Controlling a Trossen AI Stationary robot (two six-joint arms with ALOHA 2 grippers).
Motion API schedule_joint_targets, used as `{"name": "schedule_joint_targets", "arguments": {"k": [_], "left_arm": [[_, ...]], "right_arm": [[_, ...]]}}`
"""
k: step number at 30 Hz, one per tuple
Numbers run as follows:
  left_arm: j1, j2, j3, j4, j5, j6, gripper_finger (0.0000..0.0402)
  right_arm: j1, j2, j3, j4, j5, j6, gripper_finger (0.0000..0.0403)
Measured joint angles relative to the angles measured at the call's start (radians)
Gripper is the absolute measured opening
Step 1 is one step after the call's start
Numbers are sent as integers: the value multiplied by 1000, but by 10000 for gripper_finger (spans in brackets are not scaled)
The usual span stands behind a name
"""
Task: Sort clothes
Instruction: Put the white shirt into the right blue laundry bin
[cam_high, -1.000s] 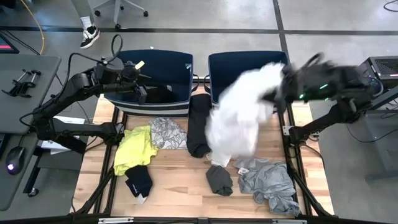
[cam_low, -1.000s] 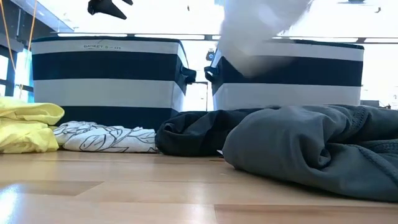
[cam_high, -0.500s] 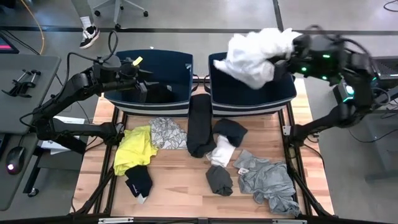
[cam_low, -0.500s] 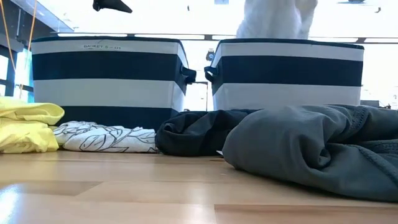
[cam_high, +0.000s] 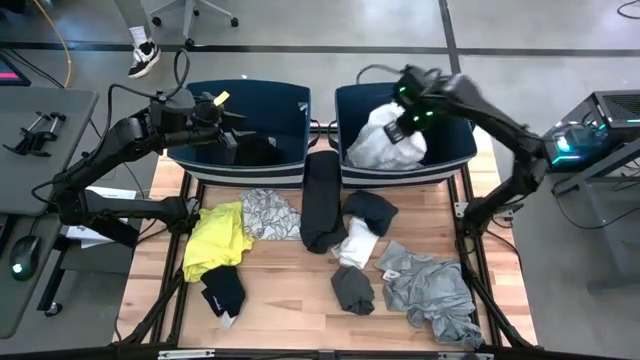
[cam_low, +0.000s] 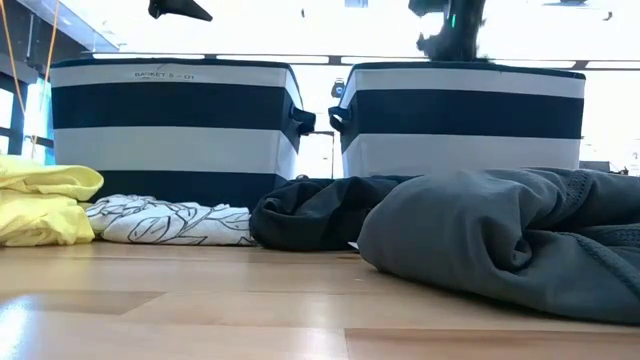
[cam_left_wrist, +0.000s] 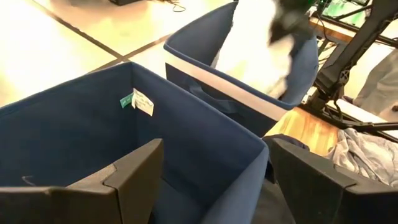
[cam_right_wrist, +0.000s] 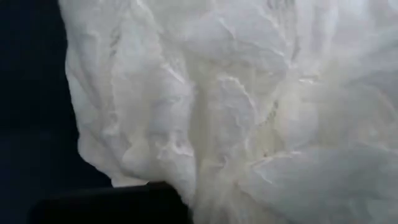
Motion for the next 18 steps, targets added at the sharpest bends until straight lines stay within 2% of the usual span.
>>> {"name": "schedule_joint_targets", "arguments": {"k": [5,9,12,14,18], "left_arm": [[0,0,0,0,0,0,282],[0,0,0,0,0,1,282],[0,0,0,0,0,1,282],[0,0,0,0,0,1,282],[0,0,0,0,0,1,282]], "right_arm": [[-49,66,-259,145,-55,-15,63],[-71,107,-350,163,-104,-21,98],[-84,117,-356,153,-156,-38,152],[-86,104,-330,135,-155,-34,193],[-86,53,-217,85,-40,8,253]]}}
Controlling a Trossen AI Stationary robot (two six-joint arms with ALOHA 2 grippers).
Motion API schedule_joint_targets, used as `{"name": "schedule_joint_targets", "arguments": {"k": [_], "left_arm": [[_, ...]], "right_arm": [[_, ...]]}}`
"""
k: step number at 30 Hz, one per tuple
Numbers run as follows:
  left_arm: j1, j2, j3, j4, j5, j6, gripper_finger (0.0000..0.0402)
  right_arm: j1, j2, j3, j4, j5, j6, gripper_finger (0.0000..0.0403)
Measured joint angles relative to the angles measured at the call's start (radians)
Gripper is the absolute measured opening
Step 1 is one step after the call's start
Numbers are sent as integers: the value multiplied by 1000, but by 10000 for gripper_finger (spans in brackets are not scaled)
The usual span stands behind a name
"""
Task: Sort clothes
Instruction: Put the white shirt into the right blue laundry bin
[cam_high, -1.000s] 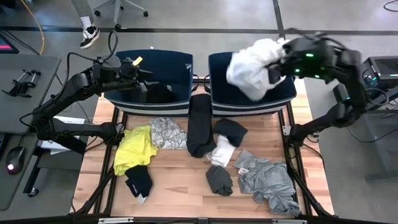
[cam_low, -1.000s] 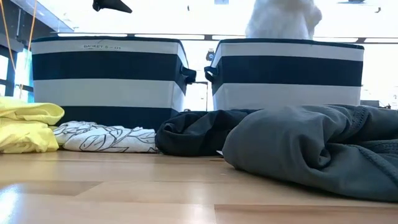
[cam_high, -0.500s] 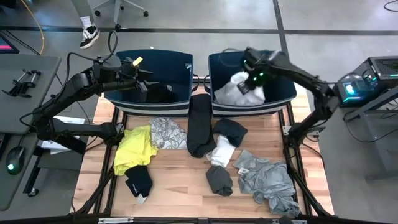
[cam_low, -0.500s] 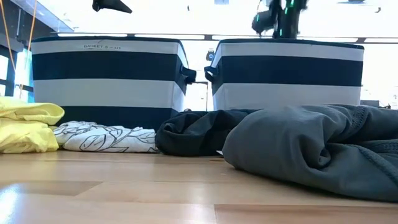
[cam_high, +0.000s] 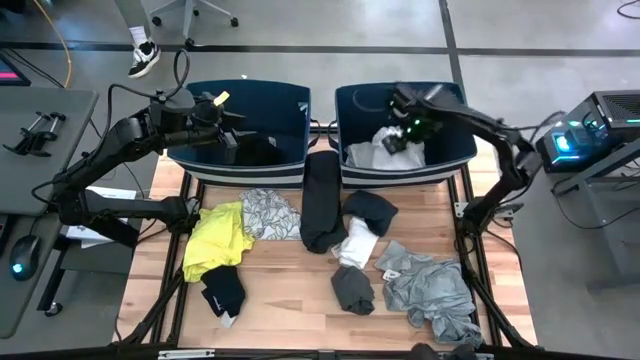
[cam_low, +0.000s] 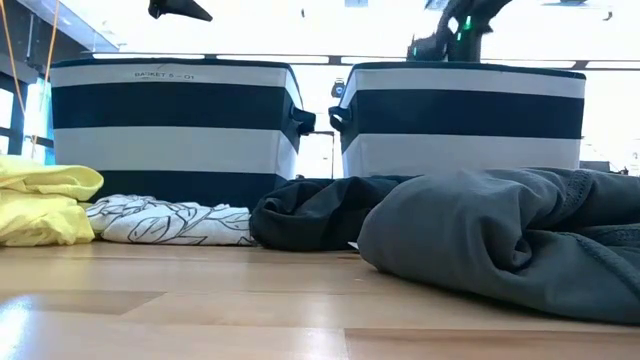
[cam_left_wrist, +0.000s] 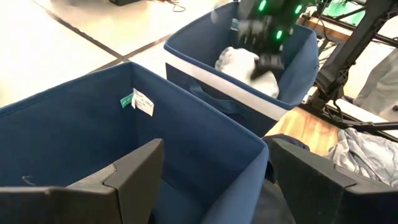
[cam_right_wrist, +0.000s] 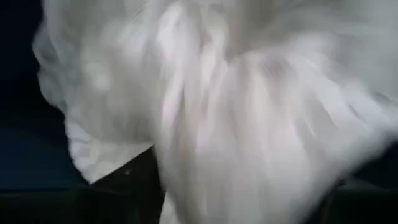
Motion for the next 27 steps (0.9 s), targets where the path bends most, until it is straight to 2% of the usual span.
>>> {"name": "schedule_joint_targets", "arguments": {"k": [5,11,14,19,23,27], "left_arm": [[0,0,0,0,0,0,282],[0,0,0,0,0,0,282],[0,0,0,0,0,0,282],[0,0,0,0,0,0,282],[0,0,0,-1,0,0,282],[0,0,0,-1,0,1,282]], "right_arm": [[17,-70,193,-101,127,37,267],[130,-176,350,-82,150,33,265],[258,-245,361,-20,149,52,265],[556,-307,361,50,146,37,265],[766,-282,361,59,133,80,265],[907,-197,361,55,43,157,265]]}}
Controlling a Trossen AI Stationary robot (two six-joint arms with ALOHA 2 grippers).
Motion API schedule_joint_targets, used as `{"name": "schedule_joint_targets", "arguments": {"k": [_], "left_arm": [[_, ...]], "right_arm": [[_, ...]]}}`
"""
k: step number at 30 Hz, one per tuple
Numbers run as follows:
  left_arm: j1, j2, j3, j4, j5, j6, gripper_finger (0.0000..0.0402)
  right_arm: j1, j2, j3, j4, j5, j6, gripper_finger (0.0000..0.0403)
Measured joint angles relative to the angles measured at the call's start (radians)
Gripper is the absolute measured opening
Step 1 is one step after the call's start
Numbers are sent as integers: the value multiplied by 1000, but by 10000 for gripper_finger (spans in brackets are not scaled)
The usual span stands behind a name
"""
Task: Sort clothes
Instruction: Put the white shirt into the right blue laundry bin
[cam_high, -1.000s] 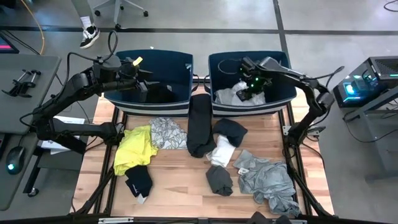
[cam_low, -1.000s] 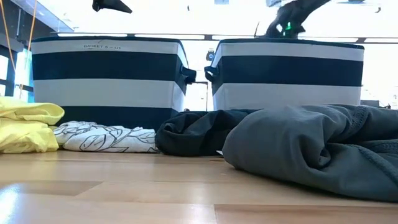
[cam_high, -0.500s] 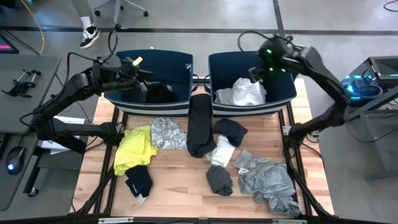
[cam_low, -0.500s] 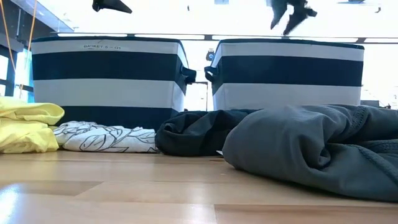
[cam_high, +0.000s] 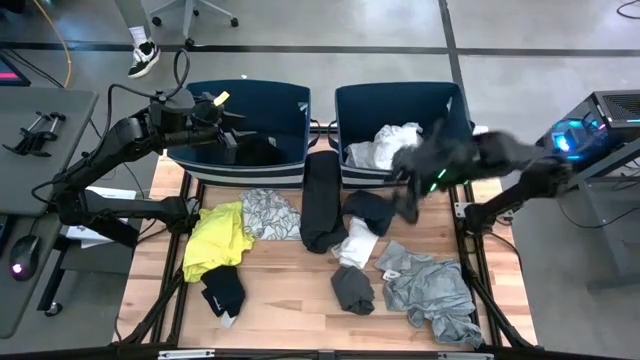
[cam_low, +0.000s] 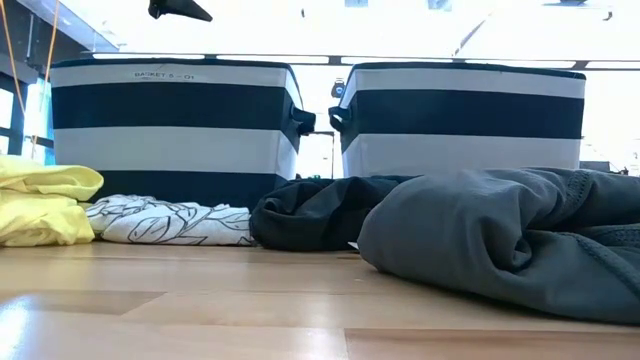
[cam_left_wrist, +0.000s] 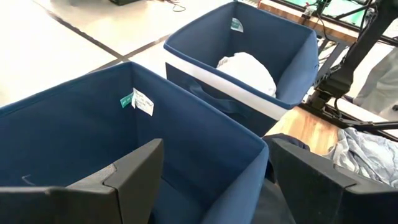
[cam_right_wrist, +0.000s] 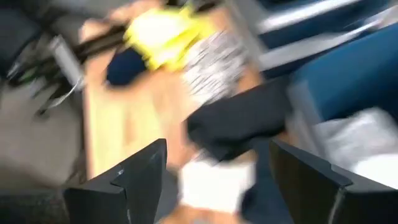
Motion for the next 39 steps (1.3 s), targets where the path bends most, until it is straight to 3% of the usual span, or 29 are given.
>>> {"name": "schedule_joint_targets", "arguments": {"k": [8,12,17,22,28,34,39], "left_arm": [[0,0,0,-19,0,0,282],[0,0,0,-59,7,0,282],[0,0,0,-123,53,1,282],[-5,0,0,-155,63,1,282],[-29,0,0,-160,64,9,282],[-49,0,0,-163,64,11,282],[-60,0,0,-163,62,14,282]], "right_arm": [[98,252,-50,-36,-93,-86,260],[97,271,-297,134,-172,-132,242],[72,277,-601,404,-127,-94,220],[17,334,-784,662,-118,-39,211],[-17,423,-827,735,-117,69,169],[-4,436,-820,732,-140,122,22],[8,334,-758,559,-236,169,23]]}}
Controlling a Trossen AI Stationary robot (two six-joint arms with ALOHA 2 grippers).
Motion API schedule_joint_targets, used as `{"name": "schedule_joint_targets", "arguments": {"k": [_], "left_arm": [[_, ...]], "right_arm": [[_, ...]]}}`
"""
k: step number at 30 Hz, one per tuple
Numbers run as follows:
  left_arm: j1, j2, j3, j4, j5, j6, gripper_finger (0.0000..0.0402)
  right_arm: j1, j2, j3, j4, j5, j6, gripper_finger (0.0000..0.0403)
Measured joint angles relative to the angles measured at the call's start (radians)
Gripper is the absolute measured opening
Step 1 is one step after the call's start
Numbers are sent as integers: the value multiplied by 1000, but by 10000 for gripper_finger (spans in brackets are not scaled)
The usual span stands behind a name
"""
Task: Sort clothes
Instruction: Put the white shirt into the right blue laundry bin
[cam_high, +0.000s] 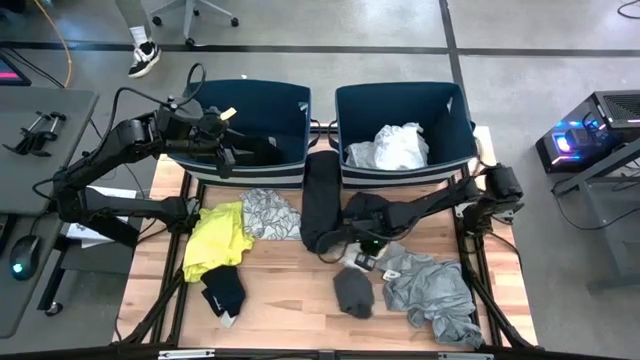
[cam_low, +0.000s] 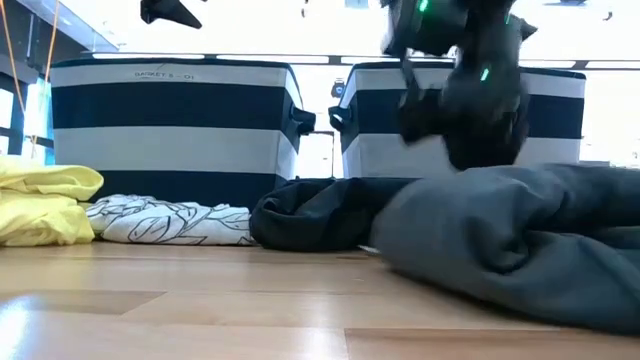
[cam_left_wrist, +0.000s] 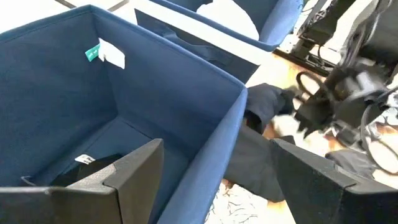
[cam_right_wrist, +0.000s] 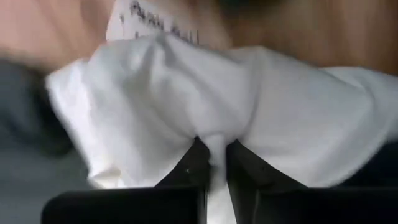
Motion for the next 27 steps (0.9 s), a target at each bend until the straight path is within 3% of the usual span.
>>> {"name": "schedule_joint_targets", "arguments": {"k": [5,8,10,16,19,22,27], "left_arm": [[0,0,0,0,-1,4,282],[0,0,0,0,-3,4,282],[0,0,0,1,-3,4,282],[0,0,0,7,-3,5,282],[0,0,0,15,-3,5,282],[0,0,0,18,-3,5,282],[0,0,0,18,-3,3,282]], "right_arm": [[-3,-183,145,-73,-134,19,5],[-8,-260,248,-142,-98,71,9],[-18,-318,343,-177,-2,72,8],[-77,-371,645,-343,530,1,3],[-181,-375,778,-476,675,-23,3],[-337,-374,827,-583,675,-65,3],[-623,-370,734,-650,479,-163,8]]}}
